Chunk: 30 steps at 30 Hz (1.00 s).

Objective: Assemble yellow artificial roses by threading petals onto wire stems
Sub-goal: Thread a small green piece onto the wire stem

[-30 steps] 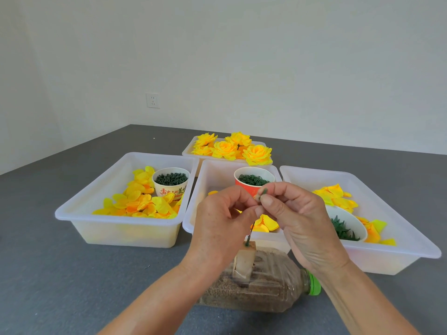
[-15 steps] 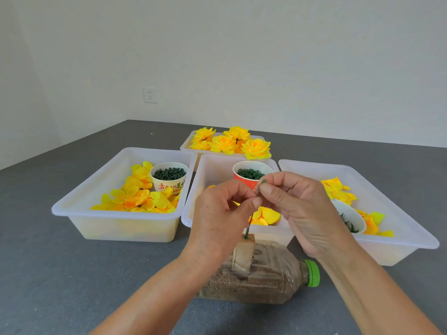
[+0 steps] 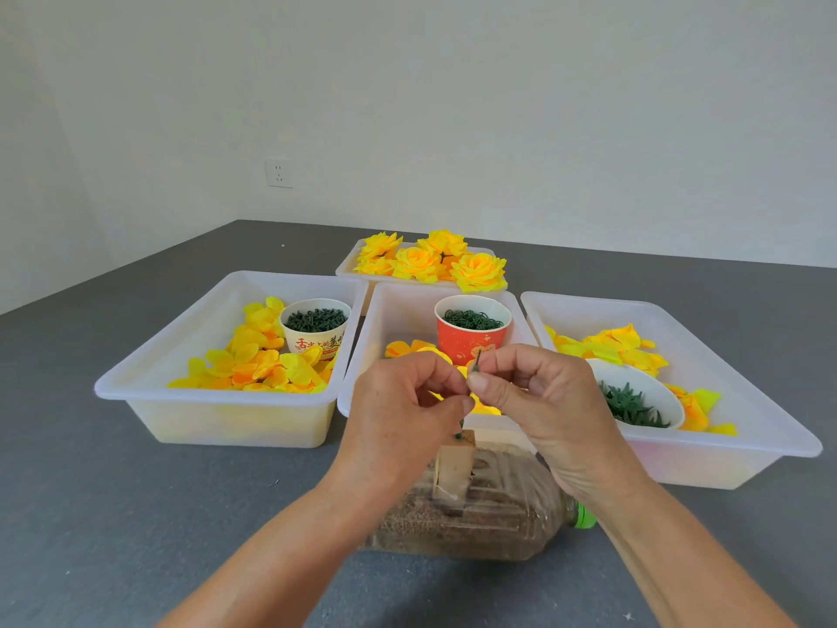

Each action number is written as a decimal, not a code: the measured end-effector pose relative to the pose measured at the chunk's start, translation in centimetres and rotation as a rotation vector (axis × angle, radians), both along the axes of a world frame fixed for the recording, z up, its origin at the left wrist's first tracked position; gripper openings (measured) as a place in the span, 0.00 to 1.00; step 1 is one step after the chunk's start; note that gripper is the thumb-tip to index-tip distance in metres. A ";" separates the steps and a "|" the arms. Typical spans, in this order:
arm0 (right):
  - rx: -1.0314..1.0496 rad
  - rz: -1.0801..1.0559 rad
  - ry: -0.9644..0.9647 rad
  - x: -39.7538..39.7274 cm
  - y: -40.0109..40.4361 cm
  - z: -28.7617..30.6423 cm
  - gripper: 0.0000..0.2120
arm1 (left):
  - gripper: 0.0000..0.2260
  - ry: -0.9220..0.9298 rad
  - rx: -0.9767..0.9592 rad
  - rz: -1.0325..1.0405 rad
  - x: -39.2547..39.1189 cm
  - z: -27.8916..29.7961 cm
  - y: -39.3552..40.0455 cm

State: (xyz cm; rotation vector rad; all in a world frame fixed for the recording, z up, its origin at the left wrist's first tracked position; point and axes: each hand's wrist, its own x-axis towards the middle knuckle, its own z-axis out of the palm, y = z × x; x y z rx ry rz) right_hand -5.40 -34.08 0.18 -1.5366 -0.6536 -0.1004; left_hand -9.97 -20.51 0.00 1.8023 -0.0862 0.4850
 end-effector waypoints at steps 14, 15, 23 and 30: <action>-0.279 -0.115 -0.131 -0.8 -0.3 -1.6 0.05 | 0.04 0.019 0.050 0.042 -0.7 -0.5 0.3; -0.261 -0.098 -0.112 -0.7 -0.3 -1.6 0.08 | 0.03 0.013 0.035 0.035 -0.7 -0.4 0.3; -0.098 0.041 0.068 -0.6 -0.4 -1.7 0.06 | 0.11 -0.035 0.090 0.094 -0.4 -0.3 0.0; -0.091 0.038 0.128 -0.3 -0.3 -1.8 0.11 | 0.04 -0.126 0.347 0.153 -0.6 -0.1 0.1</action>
